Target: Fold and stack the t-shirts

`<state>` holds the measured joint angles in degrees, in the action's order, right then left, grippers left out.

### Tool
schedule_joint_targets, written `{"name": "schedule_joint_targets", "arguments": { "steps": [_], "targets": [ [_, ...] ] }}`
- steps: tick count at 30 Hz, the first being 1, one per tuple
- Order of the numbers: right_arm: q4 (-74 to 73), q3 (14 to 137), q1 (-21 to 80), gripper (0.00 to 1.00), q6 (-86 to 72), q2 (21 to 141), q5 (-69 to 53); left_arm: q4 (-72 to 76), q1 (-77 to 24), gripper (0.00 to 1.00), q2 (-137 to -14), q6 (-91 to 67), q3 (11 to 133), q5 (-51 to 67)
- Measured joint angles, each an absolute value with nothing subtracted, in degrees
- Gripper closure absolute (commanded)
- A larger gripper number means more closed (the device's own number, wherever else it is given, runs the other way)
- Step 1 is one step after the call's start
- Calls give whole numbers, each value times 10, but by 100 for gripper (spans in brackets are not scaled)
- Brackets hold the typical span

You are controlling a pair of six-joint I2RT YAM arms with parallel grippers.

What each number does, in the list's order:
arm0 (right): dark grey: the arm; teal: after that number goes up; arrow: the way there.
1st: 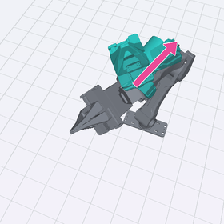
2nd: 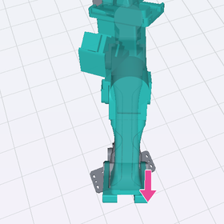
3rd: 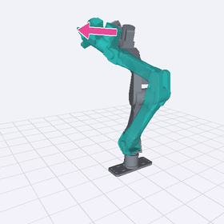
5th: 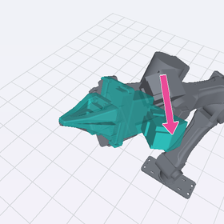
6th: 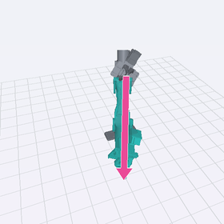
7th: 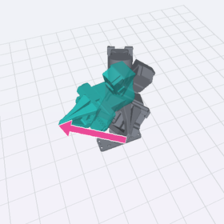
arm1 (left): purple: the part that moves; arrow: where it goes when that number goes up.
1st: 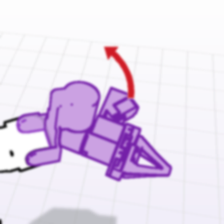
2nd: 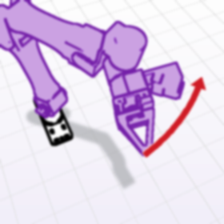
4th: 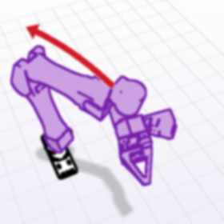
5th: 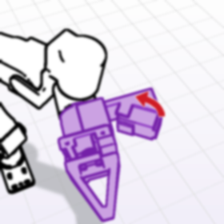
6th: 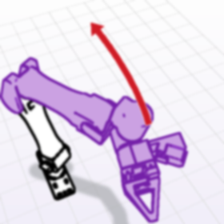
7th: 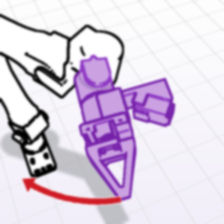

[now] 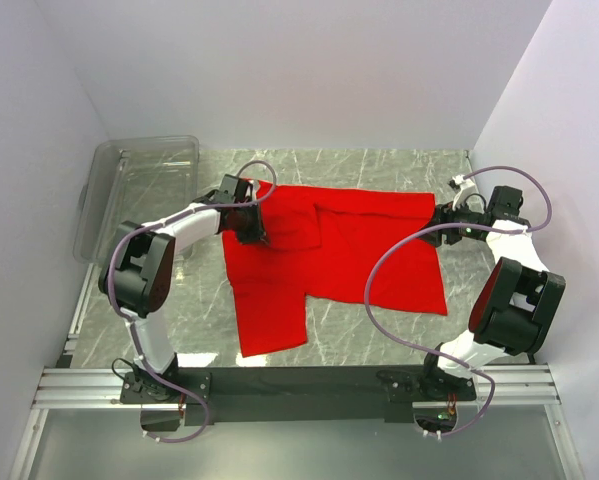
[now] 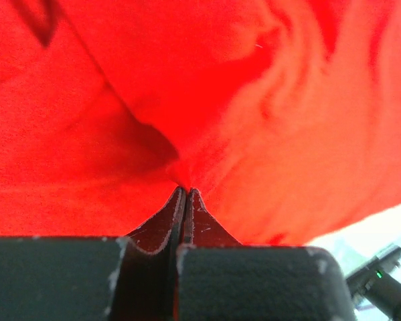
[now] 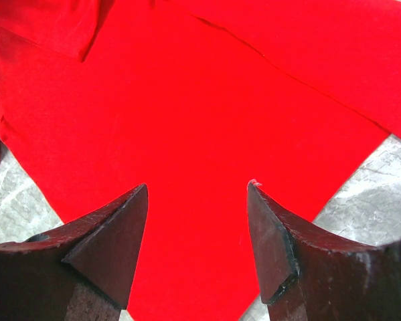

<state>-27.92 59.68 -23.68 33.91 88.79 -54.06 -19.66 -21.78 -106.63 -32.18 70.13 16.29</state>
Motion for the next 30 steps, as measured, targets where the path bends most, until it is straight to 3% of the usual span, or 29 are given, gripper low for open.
{"name": "schedule_joint_targets", "arguments": {
  "steps": [30],
  "targets": [
    [-279, 595, -237, 33, 339, 888, -541, -179, -193, 99, -1044, -373, 658, 333]
  ]
}}
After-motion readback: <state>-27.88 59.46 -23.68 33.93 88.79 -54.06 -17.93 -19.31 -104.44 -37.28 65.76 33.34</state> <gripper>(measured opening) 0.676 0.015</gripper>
